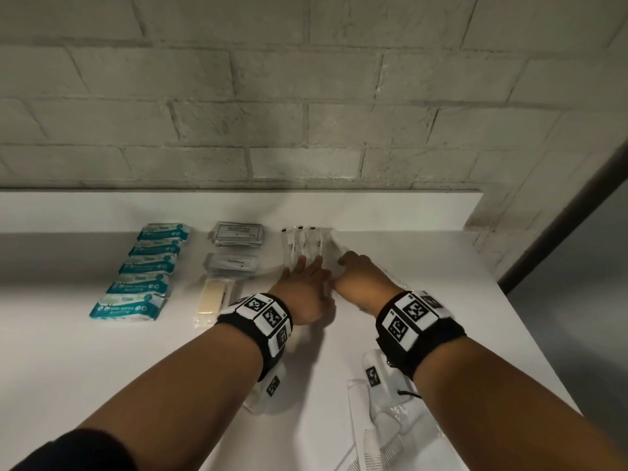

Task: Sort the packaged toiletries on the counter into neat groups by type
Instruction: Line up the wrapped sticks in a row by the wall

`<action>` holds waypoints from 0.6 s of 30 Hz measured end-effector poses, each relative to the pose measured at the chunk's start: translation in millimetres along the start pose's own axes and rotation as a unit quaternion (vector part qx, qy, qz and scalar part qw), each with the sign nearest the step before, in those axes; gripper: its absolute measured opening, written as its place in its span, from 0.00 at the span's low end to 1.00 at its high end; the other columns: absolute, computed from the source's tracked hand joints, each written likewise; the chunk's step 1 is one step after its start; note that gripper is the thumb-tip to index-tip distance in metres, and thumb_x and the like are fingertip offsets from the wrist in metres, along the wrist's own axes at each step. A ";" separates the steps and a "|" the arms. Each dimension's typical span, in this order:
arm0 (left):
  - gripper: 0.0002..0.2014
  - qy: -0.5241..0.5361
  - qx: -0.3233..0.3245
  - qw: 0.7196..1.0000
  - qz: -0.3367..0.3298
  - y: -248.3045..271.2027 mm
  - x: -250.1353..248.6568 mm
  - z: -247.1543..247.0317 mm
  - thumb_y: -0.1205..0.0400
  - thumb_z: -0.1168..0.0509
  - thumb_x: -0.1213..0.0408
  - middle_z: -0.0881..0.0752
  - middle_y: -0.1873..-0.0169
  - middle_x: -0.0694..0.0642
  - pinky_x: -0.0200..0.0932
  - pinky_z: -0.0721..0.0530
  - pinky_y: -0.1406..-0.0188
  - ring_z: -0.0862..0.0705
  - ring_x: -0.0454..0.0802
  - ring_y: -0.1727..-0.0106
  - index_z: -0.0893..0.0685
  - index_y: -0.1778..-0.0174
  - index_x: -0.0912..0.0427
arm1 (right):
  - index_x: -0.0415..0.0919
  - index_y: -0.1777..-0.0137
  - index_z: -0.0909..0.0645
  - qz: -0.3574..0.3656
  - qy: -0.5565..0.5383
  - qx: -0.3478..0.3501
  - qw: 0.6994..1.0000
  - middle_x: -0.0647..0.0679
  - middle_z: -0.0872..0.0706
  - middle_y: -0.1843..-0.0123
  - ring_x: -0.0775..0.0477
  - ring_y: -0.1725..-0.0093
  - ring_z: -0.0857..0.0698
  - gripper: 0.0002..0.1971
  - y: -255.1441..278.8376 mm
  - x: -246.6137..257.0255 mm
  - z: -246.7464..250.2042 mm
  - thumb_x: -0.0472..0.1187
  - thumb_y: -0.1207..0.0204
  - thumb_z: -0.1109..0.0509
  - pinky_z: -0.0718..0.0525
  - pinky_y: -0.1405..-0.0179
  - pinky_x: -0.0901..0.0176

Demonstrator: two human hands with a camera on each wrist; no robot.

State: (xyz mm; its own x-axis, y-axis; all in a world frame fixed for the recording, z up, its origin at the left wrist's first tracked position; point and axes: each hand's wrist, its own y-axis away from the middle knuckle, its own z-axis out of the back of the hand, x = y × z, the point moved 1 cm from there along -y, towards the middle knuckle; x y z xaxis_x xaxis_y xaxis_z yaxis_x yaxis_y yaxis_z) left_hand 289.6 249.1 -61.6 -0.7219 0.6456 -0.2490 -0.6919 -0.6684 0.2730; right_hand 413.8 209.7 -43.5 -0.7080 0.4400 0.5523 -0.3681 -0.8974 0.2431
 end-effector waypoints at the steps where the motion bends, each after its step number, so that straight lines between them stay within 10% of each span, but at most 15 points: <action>1: 0.31 -0.002 -0.002 1.000 0.002 -0.3 0.1 -0.8 0.15 0.46 0.49 0.54 0.14 0.56 0.65 0.51 0.19 0.56 0.62 0.15 0.45 0.16 0.52 | 0.40 0.25 0.30 0.010 -0.030 0.013 0.999 0.37 0.20 0.32 0.36 0.35 0.18 0.26 0.2 1.0 -0.1 0.40 0.24 0.34 0.18 0.41 0.52; 6: 0.34 -0.020 -0.069 0.996 -0.048 0.3 -7.1 -0.4 0.15 0.49 0.42 0.56 0.14 0.56 0.65 0.54 0.19 0.58 0.63 0.15 0.51 0.15 0.47 | 0.42 0.29 0.26 -0.003 0.061 -0.080 0.995 0.39 0.22 0.32 0.36 0.34 0.20 0.21 -0.6 -15.3 27.9 0.35 0.22 0.39 0.21 0.37 0.54; 10: 0.36 -0.076 0.002 0.992 -0.102 0.4 -27.7 2.4 0.17 0.52 0.35 0.59 0.15 0.53 0.65 0.60 0.19 0.64 0.62 0.16 0.55 0.16 0.41 | 0.37 0.33 0.24 -0.112 0.220 -0.030 0.969 0.38 0.23 0.33 0.34 0.34 0.20 0.18 4.6 -39.3 44.6 0.36 0.22 0.41 0.20 0.36 0.46; 18: 0.32 -0.088 -0.024 0.989 -0.115 -3.9 -29.6 -1.2 0.17 0.44 0.42 0.37 0.19 0.59 0.65 0.46 0.21 0.43 0.59 0.17 0.35 0.21 0.58 | 0.46 0.34 0.19 0.067 0.301 0.002 0.951 0.42 0.23 0.34 0.35 0.37 0.19 0.17 6.0 -49.7 52.4 0.35 0.20 0.40 0.20 0.36 0.48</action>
State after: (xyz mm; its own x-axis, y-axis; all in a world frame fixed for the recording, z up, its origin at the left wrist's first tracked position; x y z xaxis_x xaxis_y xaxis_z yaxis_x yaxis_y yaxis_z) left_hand 313.7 232.1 -56.4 -0.5357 0.8339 -0.1328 -0.8402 -0.5105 0.1832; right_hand 478.3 180.8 -27.8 -0.9654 0.2596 0.0225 -0.2496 -0.9462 0.2059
